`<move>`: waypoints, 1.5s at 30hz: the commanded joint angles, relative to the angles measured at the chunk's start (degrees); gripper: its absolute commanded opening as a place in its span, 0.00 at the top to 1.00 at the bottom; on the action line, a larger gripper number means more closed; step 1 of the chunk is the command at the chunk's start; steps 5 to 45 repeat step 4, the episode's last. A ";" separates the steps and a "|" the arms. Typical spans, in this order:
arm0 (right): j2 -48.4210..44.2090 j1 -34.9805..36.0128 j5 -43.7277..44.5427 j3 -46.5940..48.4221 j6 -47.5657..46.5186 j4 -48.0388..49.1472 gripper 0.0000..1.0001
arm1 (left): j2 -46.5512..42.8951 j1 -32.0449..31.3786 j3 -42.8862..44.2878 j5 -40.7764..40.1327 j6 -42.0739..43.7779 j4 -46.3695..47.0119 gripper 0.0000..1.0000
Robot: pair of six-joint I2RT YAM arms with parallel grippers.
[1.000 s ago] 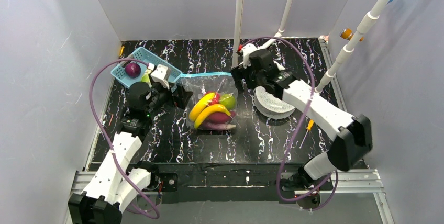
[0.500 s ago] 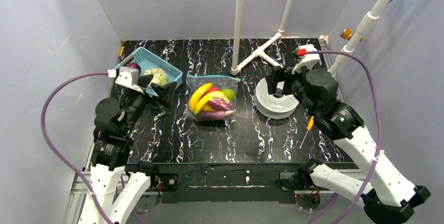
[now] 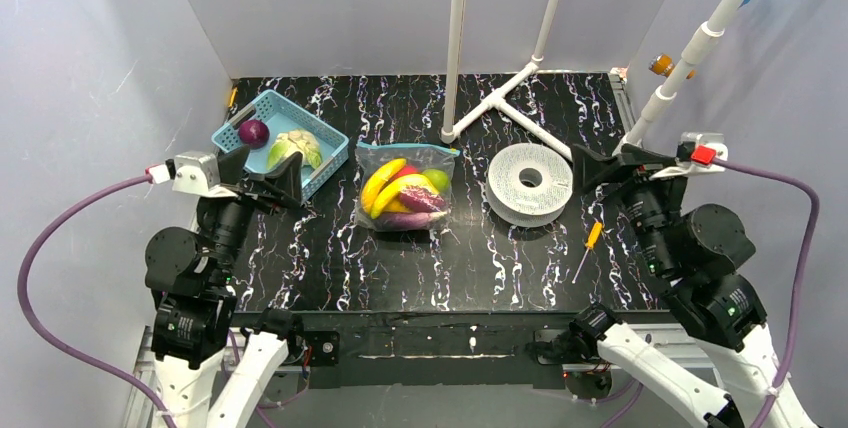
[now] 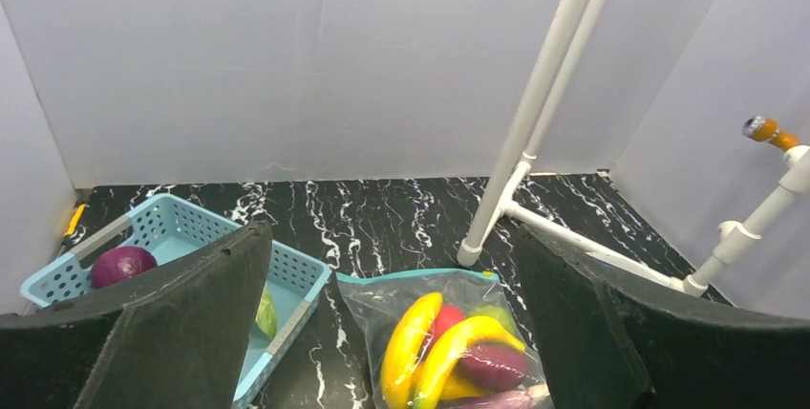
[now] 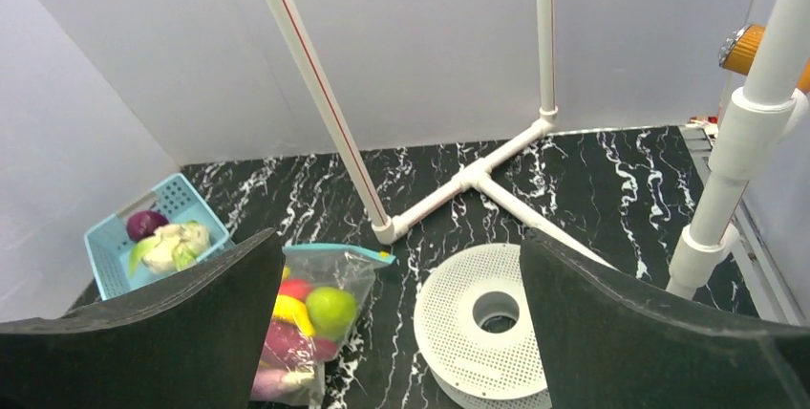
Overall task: Place the food in the zip-top bag and seal the zipper
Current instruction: Reset both arms
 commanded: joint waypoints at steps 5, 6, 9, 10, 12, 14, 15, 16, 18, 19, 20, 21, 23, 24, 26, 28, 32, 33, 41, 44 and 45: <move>0.03 -0.23 4.07 -0.66 2.82 2.18 0.02 | 0.43 -0.19 1.93 -2.27 1.28 -0.95 0.02; 0.03 -0.23 4.07 -0.66 2.82 2.18 0.02 | 0.43 -0.19 1.93 -2.27 1.28 -0.95 0.02; 0.03 -0.23 4.07 -0.66 2.82 2.18 0.02 | 0.43 -0.19 1.93 -2.27 1.28 -0.95 0.02; 0.03 -0.23 4.07 -0.66 2.82 2.18 0.02 | 0.43 -0.19 1.93 -2.27 1.28 -0.95 0.02; 0.03 -0.23 4.07 -0.66 2.82 2.18 0.02 | 0.43 -0.19 1.93 -2.27 1.28 -0.95 0.02; 0.03 -0.23 4.07 -0.66 2.82 2.18 0.02 | 0.43 -0.19 1.93 -2.27 1.28 -0.95 0.02; 0.03 -0.23 4.07 -0.66 2.82 2.18 0.02 | 0.43 -0.19 1.93 -2.27 1.28 -0.95 0.02; 0.03 -0.23 4.07 -0.66 2.82 2.18 0.02 | 0.43 -0.19 1.93 -2.27 1.28 -0.95 0.02; 0.03 -0.23 4.07 -0.66 2.82 2.18 0.02 | 0.43 -0.19 1.93 -2.27 1.28 -0.95 0.02; 0.03 -0.23 4.07 -0.66 2.82 2.18 0.02 | 0.43 -0.19 1.93 -2.27 1.28 -0.95 0.02; 0.03 -0.23 4.07 -0.66 2.82 2.18 0.02 | 0.43 -0.19 1.93 -2.27 1.28 -0.95 0.02; 0.03 -0.23 4.07 -0.66 2.82 2.18 0.02 | 0.43 -0.19 1.93 -2.27 1.28 -0.95 0.02; 0.03 -0.23 4.07 -0.66 2.82 2.18 0.02 | 0.43 -0.19 1.93 -2.27 1.28 -0.95 0.02; 0.03 -0.23 4.07 -0.66 2.82 2.18 0.02 | 0.43 -0.19 1.93 -2.27 1.28 -0.95 0.02; 0.03 -0.23 4.07 -0.66 2.82 2.18 0.02 | 0.43 -0.19 1.93 -2.27 1.28 -0.95 0.02; 0.03 -0.23 4.07 -0.66 2.82 2.18 0.02 | 0.43 -0.19 1.93 -2.27 1.28 -0.95 0.02; 0.03 -0.23 4.07 -0.66 2.82 2.18 0.02 | 0.43 -0.19 1.93 -2.27 1.28 -0.95 0.02; 0.03 -0.23 4.07 -0.66 2.82 2.18 0.02 | 0.43 -0.19 1.93 -2.27 1.28 -0.95 0.02; 0.03 -0.23 4.07 -0.66 2.82 2.18 0.02 | 0.43 -0.19 1.93 -2.27 1.28 -0.95 0.02; 0.03 -0.23 4.07 -0.66 2.82 2.18 0.02 | 0.43 -0.19 1.93 -2.27 1.28 -0.95 0.02; 0.03 -0.23 4.07 -0.66 2.82 2.18 0.02 | 0.43 -0.19 1.93 -2.27 1.28 -0.95 0.02</move>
